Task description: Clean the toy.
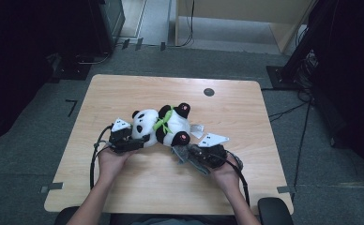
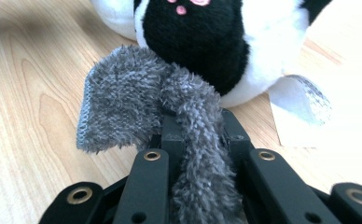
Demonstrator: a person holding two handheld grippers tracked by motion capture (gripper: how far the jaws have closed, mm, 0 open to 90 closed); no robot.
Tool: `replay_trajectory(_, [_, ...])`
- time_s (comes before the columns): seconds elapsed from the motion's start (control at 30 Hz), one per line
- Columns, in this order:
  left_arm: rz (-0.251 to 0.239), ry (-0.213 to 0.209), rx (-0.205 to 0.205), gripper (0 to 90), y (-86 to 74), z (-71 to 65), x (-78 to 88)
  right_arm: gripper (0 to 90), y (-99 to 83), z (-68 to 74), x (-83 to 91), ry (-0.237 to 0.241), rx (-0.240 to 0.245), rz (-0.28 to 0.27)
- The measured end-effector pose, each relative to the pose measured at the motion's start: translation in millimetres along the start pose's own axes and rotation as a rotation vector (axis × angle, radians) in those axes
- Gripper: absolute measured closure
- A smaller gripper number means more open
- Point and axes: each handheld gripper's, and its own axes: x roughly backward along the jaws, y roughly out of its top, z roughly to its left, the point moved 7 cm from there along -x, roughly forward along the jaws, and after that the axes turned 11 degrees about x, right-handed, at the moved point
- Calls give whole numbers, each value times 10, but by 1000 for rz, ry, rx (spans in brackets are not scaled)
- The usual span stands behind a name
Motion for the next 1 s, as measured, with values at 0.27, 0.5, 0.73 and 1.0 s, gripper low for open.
replay_trajectory(0.27, [3, 10, 4, 301, 13, -15, 0, 771, 288, 316, -26, 102, 64, -68])
replay_trajectory(0.5, [4, 16, 7, 300, 20, -37, 9, 771, 657, 652, -527, 153, 135, -57])
replay_trajectory(0.73, [9, 18, -6, 300, 9, -73, 18, 771, 816, 703, -865, 121, 144, -34])
replay_trajectory(1.0, [8, 13, -7, 299, 6, -55, 11, 770, 732, 588, -893, 50, 131, -28])
